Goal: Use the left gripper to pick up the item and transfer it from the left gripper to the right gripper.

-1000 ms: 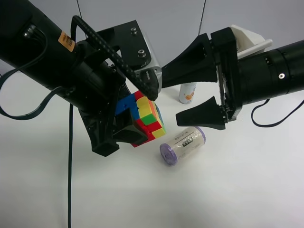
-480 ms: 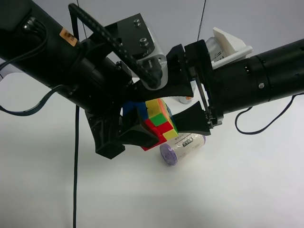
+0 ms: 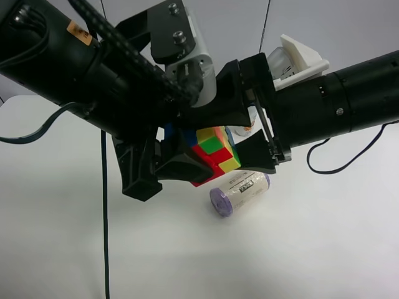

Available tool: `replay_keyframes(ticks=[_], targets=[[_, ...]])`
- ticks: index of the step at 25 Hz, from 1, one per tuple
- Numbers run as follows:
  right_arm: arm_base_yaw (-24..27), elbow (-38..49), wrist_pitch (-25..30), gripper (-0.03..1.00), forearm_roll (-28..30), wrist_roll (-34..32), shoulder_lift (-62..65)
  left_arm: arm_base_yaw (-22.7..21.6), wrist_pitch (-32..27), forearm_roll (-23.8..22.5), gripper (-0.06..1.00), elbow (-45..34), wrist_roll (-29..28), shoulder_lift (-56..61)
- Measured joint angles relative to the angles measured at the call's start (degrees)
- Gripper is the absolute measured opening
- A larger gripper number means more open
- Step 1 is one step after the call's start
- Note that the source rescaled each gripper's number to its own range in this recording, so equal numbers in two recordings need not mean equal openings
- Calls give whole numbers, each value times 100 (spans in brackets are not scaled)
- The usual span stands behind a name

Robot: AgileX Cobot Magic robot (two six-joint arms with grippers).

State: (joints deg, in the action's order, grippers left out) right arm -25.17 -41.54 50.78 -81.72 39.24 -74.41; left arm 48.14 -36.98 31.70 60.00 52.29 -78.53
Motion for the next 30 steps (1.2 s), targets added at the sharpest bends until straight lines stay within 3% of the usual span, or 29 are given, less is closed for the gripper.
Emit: replay_keyframes(ticks=[6, 11, 24, 25, 26, 28, 29, 30], targets=[[0, 0, -115, 47, -2, 0, 0, 0, 16, 0, 1, 0, 41, 1], [-4, -3, -154, 6, -136, 0, 0, 0, 24, -42, 1, -5, 48, 1], [-4, -3, -194, 6, -141, 0, 0, 0, 77, -62, 1, -22, 61, 1], [-4, -3, -199, 6, -141, 0, 0, 0, 91, -62, 4, -22, 61, 1], [-4, -3, -244, 1, -102, 7, 0, 0, 139, -51, 21, -22, 55, 1], [-4, -3, -372, 0, -47, 7, -11, 0, 205, -12, 68, -22, 41, 21], [-4, -3, -396, 0, -41, 7, -11, 0, 216, -6, 83, -22, 41, 23], [-4, -3, -395, 0, -35, 7, -11, 0, 246, -6, 90, -22, 41, 29]])
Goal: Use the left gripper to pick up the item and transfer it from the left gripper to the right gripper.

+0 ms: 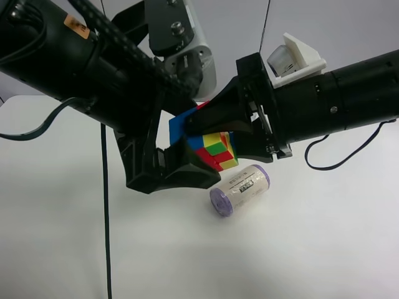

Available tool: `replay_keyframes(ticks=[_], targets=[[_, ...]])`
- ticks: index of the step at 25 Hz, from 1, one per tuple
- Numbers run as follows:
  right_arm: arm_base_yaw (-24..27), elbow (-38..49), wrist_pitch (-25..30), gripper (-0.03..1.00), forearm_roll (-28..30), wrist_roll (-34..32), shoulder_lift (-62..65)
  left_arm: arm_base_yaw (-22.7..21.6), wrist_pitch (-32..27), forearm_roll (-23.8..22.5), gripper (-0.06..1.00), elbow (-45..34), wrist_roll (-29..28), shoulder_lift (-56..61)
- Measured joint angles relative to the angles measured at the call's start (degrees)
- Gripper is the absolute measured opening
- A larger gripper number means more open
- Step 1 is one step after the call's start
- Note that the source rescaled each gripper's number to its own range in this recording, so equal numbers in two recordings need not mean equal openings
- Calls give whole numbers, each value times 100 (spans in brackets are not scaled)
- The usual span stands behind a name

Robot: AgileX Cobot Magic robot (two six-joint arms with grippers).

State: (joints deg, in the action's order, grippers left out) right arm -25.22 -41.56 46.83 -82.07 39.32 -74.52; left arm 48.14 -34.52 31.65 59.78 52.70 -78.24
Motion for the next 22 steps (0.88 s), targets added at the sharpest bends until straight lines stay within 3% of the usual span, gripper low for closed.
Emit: replay_keyframes(ticks=[3, 11, 17, 22], targets=[[0, 0, 0, 0, 6, 0, 0, 0, 25, 0, 98, 0, 0, -1], [0, 0, -7, 0, 11, 0, 0, 0, 14, -91, 98, 15, 0, 109], [0, 0, -7, 0, 28, 0, 0, 0, -32, -524, 99, 112, -144, 596], [0, 0, -7, 0, 80, 0, 0, 0, -221, -1287, 99, 113, -951, 1171]])
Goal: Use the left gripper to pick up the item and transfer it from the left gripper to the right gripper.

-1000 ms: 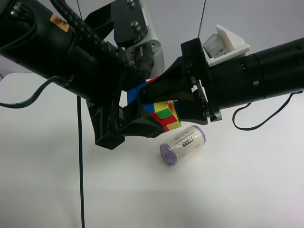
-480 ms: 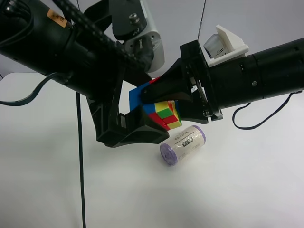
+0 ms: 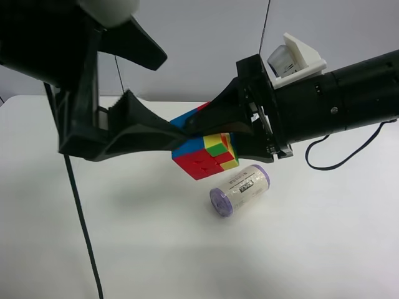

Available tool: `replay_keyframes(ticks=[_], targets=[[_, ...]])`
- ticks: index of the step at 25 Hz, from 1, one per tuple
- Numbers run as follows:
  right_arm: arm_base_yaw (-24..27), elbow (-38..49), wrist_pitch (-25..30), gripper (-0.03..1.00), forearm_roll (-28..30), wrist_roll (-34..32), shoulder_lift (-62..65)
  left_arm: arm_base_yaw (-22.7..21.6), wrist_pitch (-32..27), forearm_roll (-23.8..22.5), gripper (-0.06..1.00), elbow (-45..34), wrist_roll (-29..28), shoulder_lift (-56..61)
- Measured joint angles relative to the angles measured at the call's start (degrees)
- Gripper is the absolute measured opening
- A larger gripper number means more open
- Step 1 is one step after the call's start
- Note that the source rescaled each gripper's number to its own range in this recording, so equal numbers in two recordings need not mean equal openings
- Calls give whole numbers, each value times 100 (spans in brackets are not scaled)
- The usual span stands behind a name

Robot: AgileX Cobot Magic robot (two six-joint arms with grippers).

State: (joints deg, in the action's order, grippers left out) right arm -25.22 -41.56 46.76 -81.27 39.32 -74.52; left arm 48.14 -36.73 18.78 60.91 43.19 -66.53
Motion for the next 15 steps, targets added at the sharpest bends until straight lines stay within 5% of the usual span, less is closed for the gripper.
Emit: replay_keyframes(ticks=[6, 15], targets=[[0, 0, 0, 0, 127, 0, 0, 0, -703, -1037, 99, 6, -1502, 842], [0, 0, 0, 0, 150, 0, 0, 0, -2088, -1944, 99, -294, -2998, 2267]])
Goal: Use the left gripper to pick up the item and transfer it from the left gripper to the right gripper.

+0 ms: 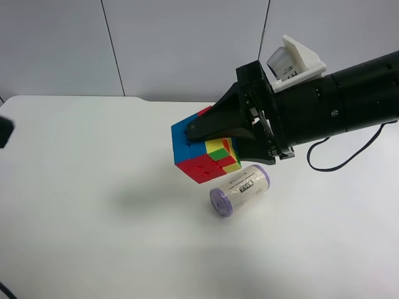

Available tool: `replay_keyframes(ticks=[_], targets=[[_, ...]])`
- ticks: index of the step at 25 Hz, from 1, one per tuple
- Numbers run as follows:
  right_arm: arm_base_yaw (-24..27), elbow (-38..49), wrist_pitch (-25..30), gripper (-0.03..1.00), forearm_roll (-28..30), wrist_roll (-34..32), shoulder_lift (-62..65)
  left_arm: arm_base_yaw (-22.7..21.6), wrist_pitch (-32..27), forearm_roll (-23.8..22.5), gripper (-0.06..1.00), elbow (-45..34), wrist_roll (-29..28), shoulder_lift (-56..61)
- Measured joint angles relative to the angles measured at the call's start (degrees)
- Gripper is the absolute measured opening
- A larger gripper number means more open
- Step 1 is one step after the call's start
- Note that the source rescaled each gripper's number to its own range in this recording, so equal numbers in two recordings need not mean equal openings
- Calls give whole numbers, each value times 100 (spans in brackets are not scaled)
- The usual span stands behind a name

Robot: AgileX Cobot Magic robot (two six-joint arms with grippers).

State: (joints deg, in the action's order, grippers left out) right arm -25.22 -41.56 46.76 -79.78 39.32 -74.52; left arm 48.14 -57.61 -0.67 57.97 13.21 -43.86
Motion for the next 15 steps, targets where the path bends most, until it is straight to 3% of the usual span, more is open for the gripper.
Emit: replay_keyframes(ticks=[3, 9, 15], targets=[[0, 0, 0, 0, 0, 0, 0, 0, -285, -264, 100, -664, -421, 603], [0, 0, 0, 0, 38, 0, 0, 0, -390, -262, 100, -1970, -1047, 2138], [0, 0, -14, 0, 104, 0, 0, 0, -456, -115, 100, -2673, -1209, 3523]])
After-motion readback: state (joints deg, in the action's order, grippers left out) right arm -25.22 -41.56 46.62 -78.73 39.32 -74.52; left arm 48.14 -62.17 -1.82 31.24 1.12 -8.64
